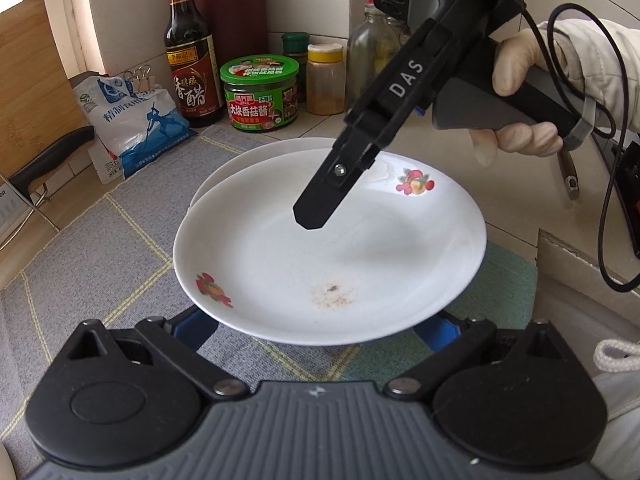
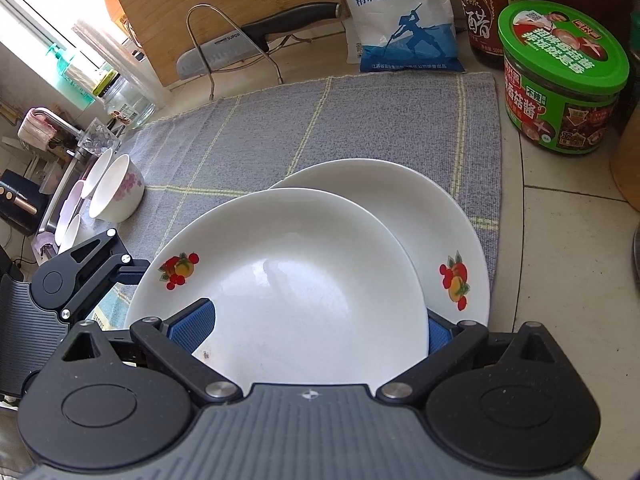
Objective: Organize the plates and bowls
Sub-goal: 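Lower the held plate onto the stacked plates with the right gripper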
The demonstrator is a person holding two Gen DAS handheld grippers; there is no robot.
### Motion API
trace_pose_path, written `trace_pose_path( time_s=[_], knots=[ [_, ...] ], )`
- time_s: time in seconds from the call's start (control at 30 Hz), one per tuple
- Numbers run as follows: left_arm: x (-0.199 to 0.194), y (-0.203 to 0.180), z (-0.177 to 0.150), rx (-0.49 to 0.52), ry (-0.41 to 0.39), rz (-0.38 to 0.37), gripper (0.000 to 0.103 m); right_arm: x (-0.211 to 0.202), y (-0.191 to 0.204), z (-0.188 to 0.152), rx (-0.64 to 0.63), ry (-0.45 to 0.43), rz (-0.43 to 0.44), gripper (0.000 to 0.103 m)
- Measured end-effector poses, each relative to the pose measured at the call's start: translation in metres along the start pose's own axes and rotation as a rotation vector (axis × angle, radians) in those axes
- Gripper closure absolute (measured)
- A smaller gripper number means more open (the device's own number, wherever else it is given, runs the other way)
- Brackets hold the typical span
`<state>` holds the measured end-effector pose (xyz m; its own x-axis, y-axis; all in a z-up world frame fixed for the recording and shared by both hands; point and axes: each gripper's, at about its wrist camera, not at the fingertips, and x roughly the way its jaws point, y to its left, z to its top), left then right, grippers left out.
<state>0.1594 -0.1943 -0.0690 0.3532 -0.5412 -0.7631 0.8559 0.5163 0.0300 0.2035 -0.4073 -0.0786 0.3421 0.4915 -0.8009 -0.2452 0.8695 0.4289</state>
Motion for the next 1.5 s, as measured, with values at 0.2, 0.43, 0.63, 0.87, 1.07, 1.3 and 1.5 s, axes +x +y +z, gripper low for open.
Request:
trace_pose_path(
  time_s=[0.2,0.43,0.63,0.87,1.07,1.3,1.5],
  knots=[
    [0.007,0.004,0.001,0.003,0.009,-0.016,0.001,-0.002,-0.004,0.000,0.009,-0.001,-0.007,0.000],
    [0.013,0.009,0.002,0.009,0.015,-0.023,0.001,-0.006,-0.007,-0.002,0.022,-0.009,-0.019,0.000],
    [0.016,0.013,0.002,0.015,0.014,-0.034,0.001,-0.010,-0.006,-0.003,0.031,-0.010,-0.042,0.000],
    [0.018,0.017,0.003,0.016,0.011,-0.052,0.001,-0.017,-0.006,-0.004,0.047,-0.027,-0.059,0.000],
    [0.017,0.019,0.002,0.006,0.003,-0.062,0.001,-0.019,-0.002,-0.006,0.051,-0.033,-0.082,0.000],
    [0.015,0.018,0.002,0.023,-0.013,-0.056,0.001,-0.022,0.006,-0.008,0.035,-0.033,-0.129,0.000],
    [0.012,0.019,0.000,0.019,-0.028,-0.055,0.001,-0.022,0.011,-0.012,0.024,-0.043,-0.163,0.000]
  ],
)
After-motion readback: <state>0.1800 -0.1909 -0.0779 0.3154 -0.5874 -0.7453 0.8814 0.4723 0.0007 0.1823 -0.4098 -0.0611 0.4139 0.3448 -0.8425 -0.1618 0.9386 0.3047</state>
